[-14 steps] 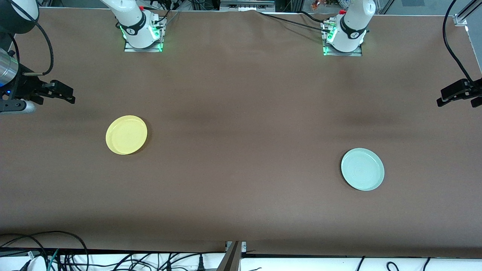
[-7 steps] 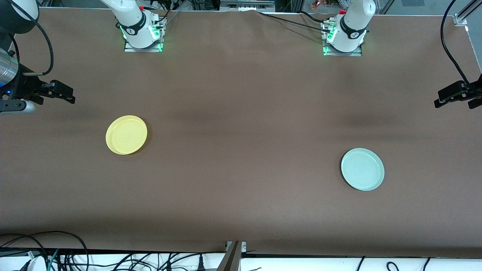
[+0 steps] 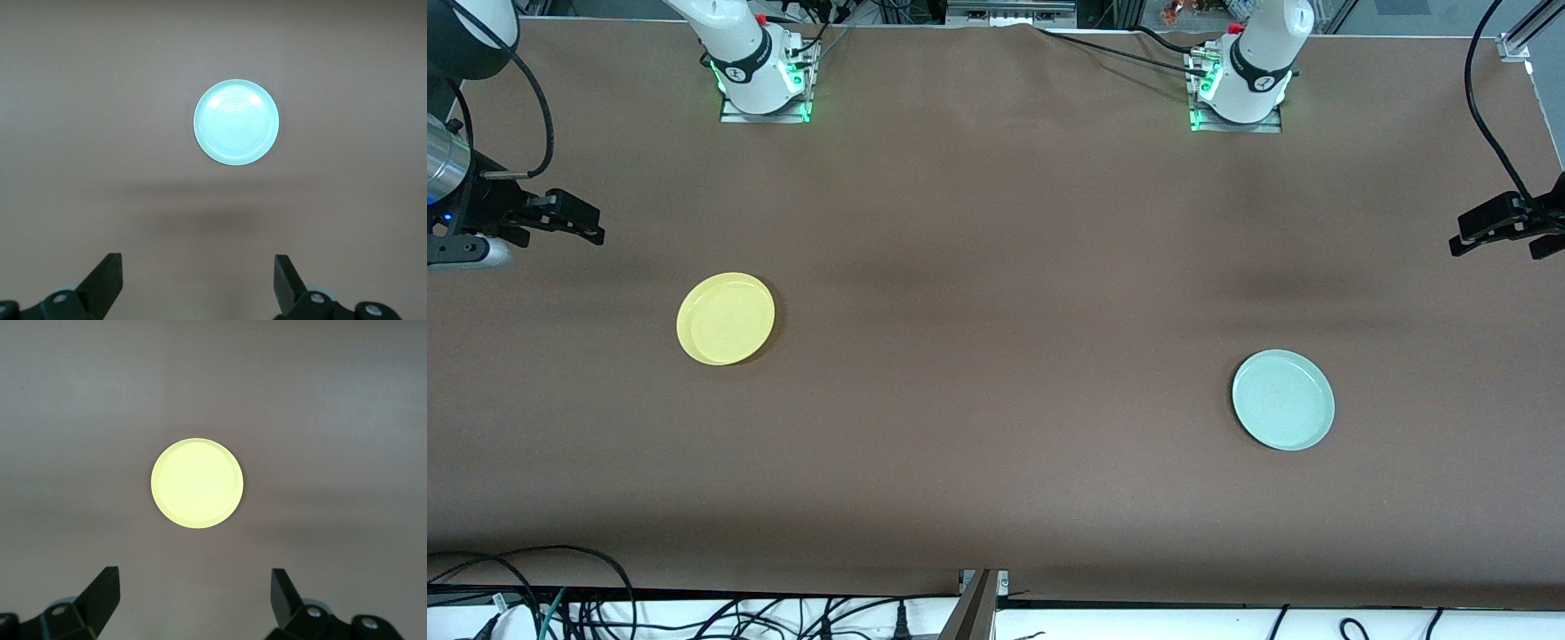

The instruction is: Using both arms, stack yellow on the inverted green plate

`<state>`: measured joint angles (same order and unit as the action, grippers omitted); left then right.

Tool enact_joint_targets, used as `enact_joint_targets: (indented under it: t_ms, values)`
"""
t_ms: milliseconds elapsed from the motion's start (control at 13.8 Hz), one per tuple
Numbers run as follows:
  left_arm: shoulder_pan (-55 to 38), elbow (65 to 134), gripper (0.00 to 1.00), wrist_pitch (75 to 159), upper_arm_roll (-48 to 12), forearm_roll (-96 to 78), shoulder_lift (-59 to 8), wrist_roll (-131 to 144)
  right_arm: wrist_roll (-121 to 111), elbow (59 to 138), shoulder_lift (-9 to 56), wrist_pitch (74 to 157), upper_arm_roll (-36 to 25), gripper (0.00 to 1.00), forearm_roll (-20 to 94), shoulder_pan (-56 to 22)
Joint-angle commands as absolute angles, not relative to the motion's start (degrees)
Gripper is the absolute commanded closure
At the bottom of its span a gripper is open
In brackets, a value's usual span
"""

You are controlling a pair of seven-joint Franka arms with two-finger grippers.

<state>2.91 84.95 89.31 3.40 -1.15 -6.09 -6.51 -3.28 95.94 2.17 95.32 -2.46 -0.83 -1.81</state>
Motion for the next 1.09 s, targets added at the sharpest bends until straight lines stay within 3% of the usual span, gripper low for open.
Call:
enact_joint_targets:
  t_ms: [0, 290, 653, 1017]
  values:
    - [2.55, 84.37, 0.00, 89.38, 3.25, 0.09, -8.78, -7.21, -2.64, 94.75, 2.55, 94.39, -2.37, 0.00, -1.32, -2.02]
    - [3.60, 84.55, 0.00, 91.65, 3.87, 0.00, -14.66, -6.59, -2.64, 94.83, 2.55, 94.39, -2.37, 0.00, -1.14, -2.02]
    - [3.60, 85.16, 0.00, 102.81, 3.96, 0.35, -24.15, -3.43, -2.72, 94.75, 2.64, 94.39, -2.37, 0.00, -1.14, -2.02]
    - [3.51, 90.78, 0.00, 115.55, 3.69, 2.64, -30.40, -1.85, -2.55, 94.75, 2.55, 94.39, -2.37, 0.00, -0.97, -2.02]
